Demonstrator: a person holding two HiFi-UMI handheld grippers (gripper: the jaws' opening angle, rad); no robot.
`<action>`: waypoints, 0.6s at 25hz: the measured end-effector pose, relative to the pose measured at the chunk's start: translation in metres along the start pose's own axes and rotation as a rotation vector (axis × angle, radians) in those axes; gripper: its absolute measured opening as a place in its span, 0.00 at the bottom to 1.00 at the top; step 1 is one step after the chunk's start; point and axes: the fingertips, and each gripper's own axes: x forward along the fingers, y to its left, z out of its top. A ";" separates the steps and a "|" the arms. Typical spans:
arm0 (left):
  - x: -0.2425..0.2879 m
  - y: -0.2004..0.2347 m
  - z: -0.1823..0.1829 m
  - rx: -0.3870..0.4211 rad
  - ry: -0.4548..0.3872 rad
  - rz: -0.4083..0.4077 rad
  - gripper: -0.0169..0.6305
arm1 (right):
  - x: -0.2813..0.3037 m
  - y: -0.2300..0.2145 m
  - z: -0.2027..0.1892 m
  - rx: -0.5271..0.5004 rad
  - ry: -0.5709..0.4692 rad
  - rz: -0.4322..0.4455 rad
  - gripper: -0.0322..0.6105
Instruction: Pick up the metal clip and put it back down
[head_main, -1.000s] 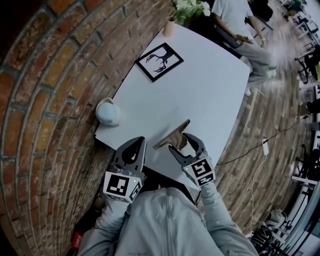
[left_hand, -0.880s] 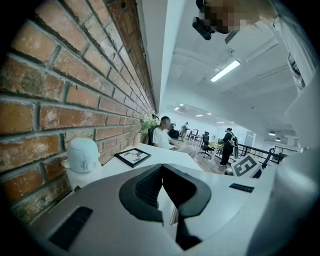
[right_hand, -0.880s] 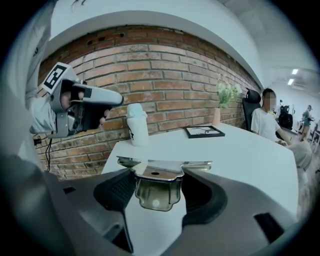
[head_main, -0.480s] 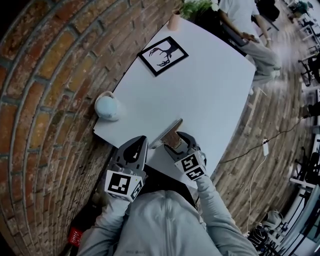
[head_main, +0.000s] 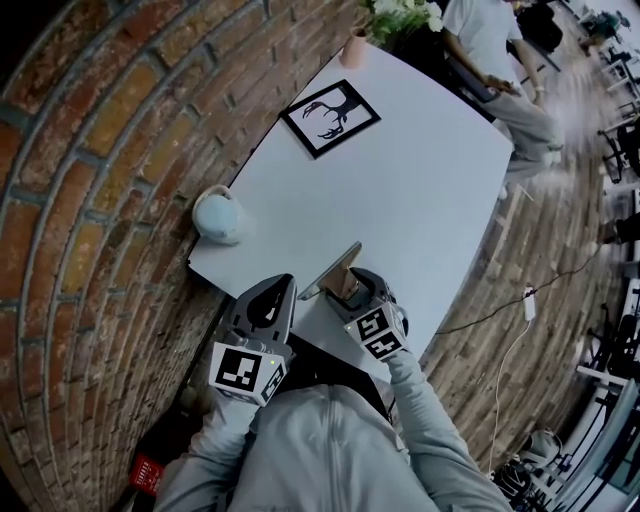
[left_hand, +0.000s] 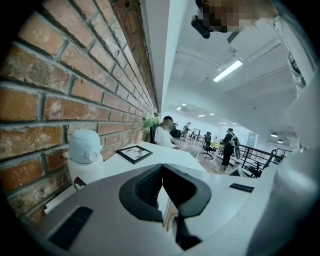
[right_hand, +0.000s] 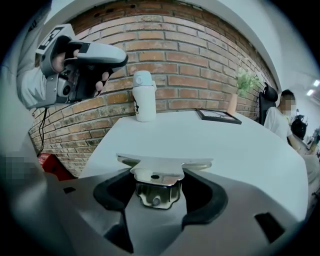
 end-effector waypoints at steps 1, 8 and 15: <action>0.000 0.001 0.001 0.000 -0.001 0.003 0.07 | 0.001 0.000 0.000 -0.002 -0.001 0.000 0.51; -0.006 0.001 0.009 0.005 -0.014 0.013 0.07 | -0.004 0.004 0.001 0.004 -0.004 0.030 0.51; -0.008 -0.001 0.025 0.022 -0.044 0.009 0.07 | -0.031 -0.001 0.019 0.026 -0.059 -0.009 0.51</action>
